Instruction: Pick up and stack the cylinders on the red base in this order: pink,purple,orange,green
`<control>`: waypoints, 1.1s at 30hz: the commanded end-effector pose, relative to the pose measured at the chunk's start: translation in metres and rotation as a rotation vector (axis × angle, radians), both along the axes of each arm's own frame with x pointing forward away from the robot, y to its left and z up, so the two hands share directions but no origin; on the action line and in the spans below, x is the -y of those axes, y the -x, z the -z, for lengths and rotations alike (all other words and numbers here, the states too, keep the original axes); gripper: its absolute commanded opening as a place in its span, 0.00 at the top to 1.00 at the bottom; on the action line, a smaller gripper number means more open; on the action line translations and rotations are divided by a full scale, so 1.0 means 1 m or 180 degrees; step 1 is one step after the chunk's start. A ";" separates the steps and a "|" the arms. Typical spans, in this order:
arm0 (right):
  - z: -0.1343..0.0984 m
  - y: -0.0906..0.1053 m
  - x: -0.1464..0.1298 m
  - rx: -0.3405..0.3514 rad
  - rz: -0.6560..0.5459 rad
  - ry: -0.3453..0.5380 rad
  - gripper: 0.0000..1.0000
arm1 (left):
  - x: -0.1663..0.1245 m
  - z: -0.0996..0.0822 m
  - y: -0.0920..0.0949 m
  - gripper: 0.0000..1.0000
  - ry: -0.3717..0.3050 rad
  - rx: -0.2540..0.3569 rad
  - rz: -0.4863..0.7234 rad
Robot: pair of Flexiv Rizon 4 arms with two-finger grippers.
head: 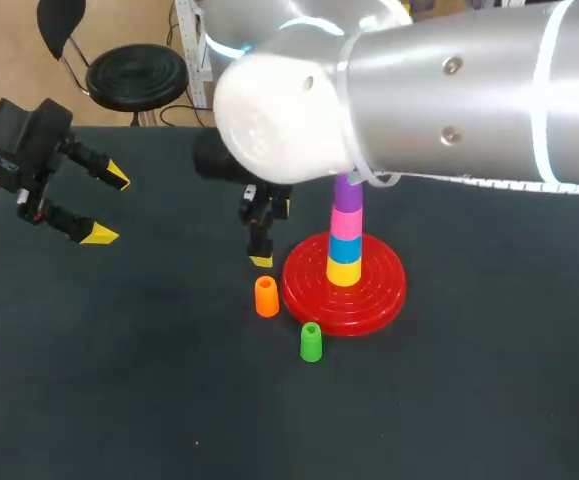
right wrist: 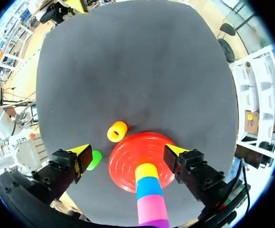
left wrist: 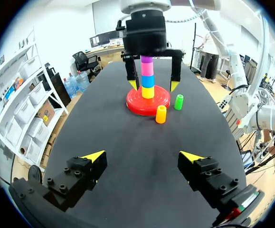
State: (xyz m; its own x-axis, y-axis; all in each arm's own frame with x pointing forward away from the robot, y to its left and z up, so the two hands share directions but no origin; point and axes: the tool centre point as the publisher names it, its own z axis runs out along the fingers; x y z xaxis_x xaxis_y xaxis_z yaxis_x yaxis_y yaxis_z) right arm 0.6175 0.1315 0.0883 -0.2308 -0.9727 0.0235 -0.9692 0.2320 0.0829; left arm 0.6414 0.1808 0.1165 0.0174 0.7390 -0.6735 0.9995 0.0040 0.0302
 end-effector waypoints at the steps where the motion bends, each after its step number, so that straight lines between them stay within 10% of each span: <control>1: 0.011 0.004 -0.005 0.0051 0.0036 0.0053 0.00 | 0.000 0.000 0.001 0.00 0.0002 0.0006 -0.0001; 33: 0.054 0.022 -0.011 0.0018 0.0053 -0.0166 0.00 | 0.000 0.000 0.001 0.00 0.0002 0.0006 -0.0001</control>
State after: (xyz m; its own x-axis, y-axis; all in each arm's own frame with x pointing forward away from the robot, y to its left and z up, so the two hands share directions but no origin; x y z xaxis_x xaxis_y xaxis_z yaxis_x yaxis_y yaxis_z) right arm 0.6023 0.1475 0.0357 -0.2461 -0.9692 -0.0114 -0.9644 0.2437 0.1023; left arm 0.6414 0.1809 0.1165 0.0173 0.7390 -0.6735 0.9995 0.0041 0.0302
